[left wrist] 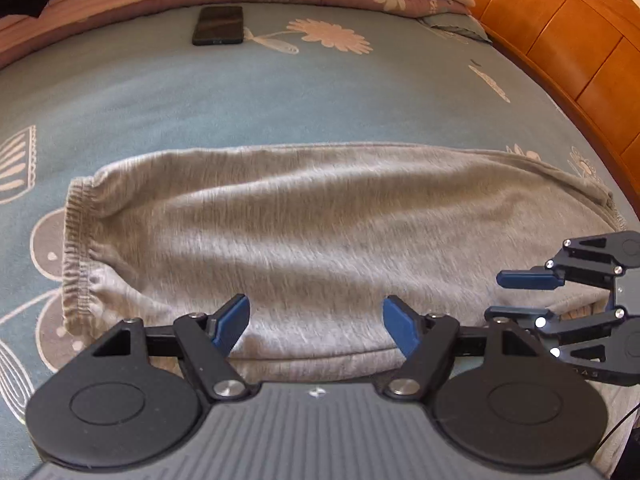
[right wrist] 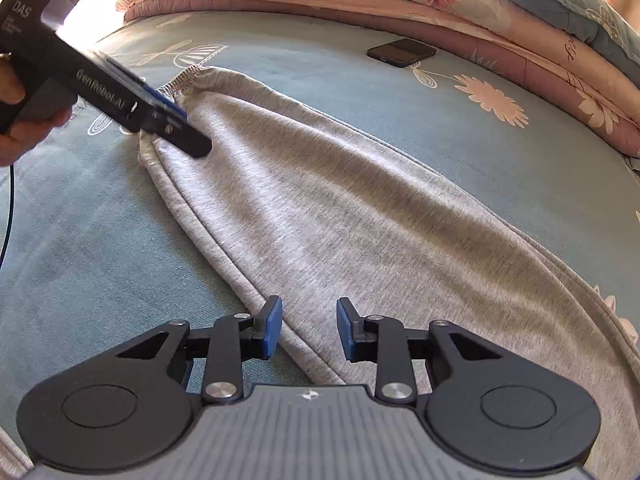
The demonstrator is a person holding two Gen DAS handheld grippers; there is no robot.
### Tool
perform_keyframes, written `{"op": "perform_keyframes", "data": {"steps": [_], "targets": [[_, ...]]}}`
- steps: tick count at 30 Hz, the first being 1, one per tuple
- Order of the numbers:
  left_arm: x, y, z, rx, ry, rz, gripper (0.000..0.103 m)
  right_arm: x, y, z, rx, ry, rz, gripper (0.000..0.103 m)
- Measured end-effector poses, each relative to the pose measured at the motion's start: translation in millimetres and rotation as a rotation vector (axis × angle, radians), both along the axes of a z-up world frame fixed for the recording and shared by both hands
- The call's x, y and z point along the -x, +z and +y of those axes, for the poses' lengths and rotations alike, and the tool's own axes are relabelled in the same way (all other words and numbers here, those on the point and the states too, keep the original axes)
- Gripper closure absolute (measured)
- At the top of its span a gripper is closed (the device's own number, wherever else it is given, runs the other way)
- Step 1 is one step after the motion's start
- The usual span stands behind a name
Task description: Fold clothes
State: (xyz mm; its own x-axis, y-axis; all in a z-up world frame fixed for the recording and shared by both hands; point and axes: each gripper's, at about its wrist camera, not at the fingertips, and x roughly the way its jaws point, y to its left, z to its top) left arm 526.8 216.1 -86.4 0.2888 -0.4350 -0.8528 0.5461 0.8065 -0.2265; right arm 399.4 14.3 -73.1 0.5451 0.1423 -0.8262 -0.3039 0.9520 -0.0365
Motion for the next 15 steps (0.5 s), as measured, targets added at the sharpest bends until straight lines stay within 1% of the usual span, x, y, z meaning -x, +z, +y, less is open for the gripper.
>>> {"op": "perform_keyframes", "data": {"steps": [1, 2, 3, 5, 6, 7, 8, 9, 10, 12, 13, 15], "targets": [[-0.5, -8.5, 2.1, -0.025, 0.036, 0.043, 0.029, -3.9, -3.9, -0.6, 0.004, -0.015, 0.008, 0.069], [2.3, -14.5, 6.5, -0.038, 0.054, 0.071, 0.03, -8.0, -9.4, -0.3, 0.007, -0.023, 0.048, 0.069], [8.6, -13.4, 11.0, -0.033, 0.042, 0.053, 0.028, -9.0, -11.0, 0.2, 0.0, -0.011, 0.08, 0.068], [16.8, -10.8, 17.0, -0.074, 0.02, 0.074, 0.027, -9.2, -11.5, 1.3, -0.022, 0.024, 0.135, 0.066], [19.1, -8.6, 19.1, -0.099, 0.014, 0.09, 0.028, -10.2, -8.1, 0.5, -0.048, 0.068, 0.161, 0.066], [20.8, -5.2, 20.3, -0.125, 0.02, 0.094, 0.029, -11.4, -3.5, -0.7, -0.079, 0.12, 0.186, 0.068], [22.0, -1.2, 20.0, -0.137, 0.027, 0.087, 0.03, -12.5, 3.8, -3.1, -0.077, 0.136, 0.158, 0.068], [22.2, 4.4, 18.2, -0.119, 0.02, 0.063, 0.03, -15.9, 11.9, -6.6, -0.055, 0.125, 0.106, 0.067], [22.3, 10.4, 15.4, -0.084, 0.015, 0.038, 0.03, -22.8, 18.2, -11.3, -0.042, 0.104, 0.068, 0.067], [19.1, 18.6, 5.1, -0.001, 0.021, -0.006, 0.026, -44.1, 25.4, -24.1, -0.046, 0.036, 0.033, 0.067], [15.9, 18.9, -1.4, 0.026, 0.021, -0.022, 0.026, -59.0, 26.3, -32.6, -0.04, -0.013, 0.023, 0.067], [8.7, 12.0, -13.3, 0.036, 0.041, -0.027, 0.026, -82.2, 21.2, -45.5, -0.019, -0.102, 0.007, 0.067]]}}
